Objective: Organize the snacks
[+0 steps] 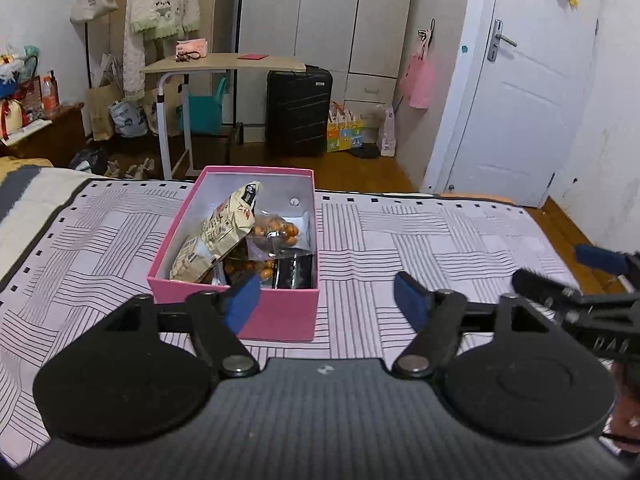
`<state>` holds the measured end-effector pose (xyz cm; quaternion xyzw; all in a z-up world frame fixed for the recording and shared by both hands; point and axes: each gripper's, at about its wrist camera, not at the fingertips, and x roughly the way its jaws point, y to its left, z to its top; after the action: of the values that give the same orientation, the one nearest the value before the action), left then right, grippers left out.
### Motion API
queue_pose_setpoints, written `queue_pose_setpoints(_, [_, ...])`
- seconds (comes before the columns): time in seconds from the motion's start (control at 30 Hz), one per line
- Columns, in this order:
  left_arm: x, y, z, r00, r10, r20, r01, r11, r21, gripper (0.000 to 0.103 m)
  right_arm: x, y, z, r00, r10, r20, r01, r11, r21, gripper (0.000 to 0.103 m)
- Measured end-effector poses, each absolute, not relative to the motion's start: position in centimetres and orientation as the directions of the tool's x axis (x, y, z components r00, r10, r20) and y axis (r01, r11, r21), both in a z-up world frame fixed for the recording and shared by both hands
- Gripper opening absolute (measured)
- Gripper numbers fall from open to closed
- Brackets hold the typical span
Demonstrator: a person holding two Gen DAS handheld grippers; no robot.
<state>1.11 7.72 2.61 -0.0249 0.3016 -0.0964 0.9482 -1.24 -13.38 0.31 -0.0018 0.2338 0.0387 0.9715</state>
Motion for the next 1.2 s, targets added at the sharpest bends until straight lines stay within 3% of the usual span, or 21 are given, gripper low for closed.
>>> queue_pose_setpoints(0.3, [-0.5, 6.1, 1.3, 0.821, -0.148, -0.552, 0.171, 0.985, -0.011, 0.099, -2.4, -14.2, -0.7, 0.882, -0.082, -0.465, 0.086, 0.996, -0.012, 0.103])
queue_pose_setpoints(0.5, [-0.4, 6.1, 0.8, 0.822, -0.131, -0.555, 0.138, 0.99, -0.031, 0.102, -2.8, -13.4, -0.4, 0.873, -0.082, -0.481, 0.063, 0.996, -0.055, 0.103])
queue_pose_setpoints(0.7, [0.1, 5.7, 0.7, 0.773, -0.099, -0.627, 0.136, 0.991, 0.011, 0.102, -2.8, -14.2, -0.1, 0.843, -0.039, -0.536, 0.037, 0.999, -0.014, 0.103])
queue_pose_setpoints(1.2, [-0.7, 5.0, 0.9, 0.788, -0.078, -0.611, 0.131, 0.99, 0.042, 0.102, -3.1, -14.6, -0.5, 0.833, -0.067, -0.549, 0.054, 0.998, -0.04, 0.103])
